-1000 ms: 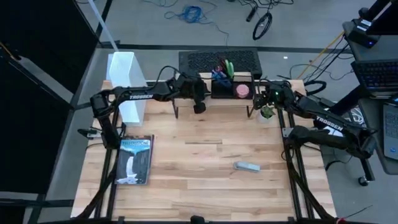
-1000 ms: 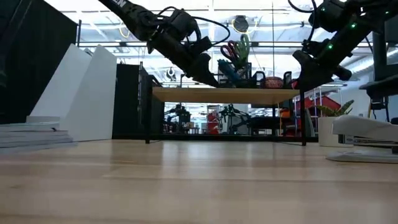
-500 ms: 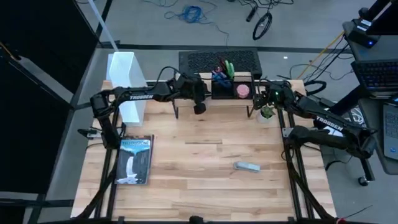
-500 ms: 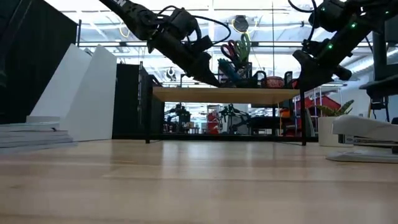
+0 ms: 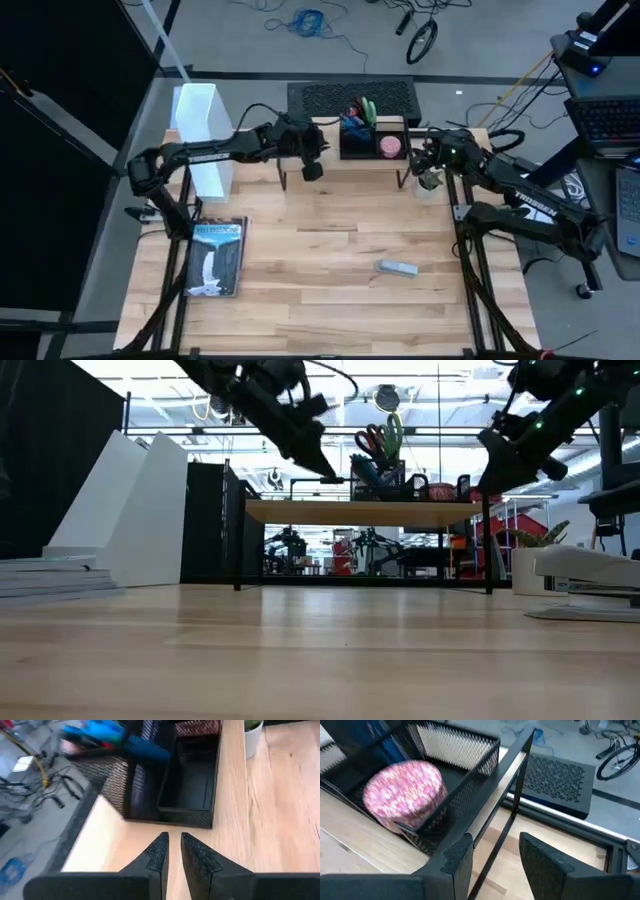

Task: Stock shelves
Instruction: Adjust the bookshelf

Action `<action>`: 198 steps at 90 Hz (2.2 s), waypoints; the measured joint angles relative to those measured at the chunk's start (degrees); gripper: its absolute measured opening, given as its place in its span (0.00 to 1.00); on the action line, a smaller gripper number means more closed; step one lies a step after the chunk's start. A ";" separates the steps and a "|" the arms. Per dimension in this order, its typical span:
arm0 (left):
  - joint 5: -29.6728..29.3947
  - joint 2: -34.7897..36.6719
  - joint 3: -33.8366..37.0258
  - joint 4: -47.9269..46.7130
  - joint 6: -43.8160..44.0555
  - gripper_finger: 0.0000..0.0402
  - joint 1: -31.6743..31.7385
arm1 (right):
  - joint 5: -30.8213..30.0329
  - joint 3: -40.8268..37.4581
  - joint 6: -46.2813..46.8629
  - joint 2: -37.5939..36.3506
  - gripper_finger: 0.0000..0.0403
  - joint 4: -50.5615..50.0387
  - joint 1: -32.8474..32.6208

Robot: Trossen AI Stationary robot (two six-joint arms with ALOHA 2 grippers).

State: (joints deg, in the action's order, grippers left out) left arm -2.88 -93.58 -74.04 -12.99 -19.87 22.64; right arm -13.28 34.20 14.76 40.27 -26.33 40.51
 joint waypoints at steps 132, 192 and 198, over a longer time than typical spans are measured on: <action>-36.64 17.97 15.27 -61.34 81.55 0.09 -35.46 | 4.28 0.00 0.39 36.48 0.35 44.60 -43.56; -42.20 25.94 16.39 -68.57 89.83 0.56 -22.80 | 6.22 0.00 2.18 56.95 0.35 72.90 -43.63; -42.15 25.96 16.39 -68.57 88.77 0.56 -21.50 | 6.27 0.00 2.89 57.60 0.35 73.57 -43.63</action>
State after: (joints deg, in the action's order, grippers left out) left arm -45.04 -67.61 -57.65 -81.56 68.89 1.14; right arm -7.00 34.20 17.66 97.87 47.24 -3.11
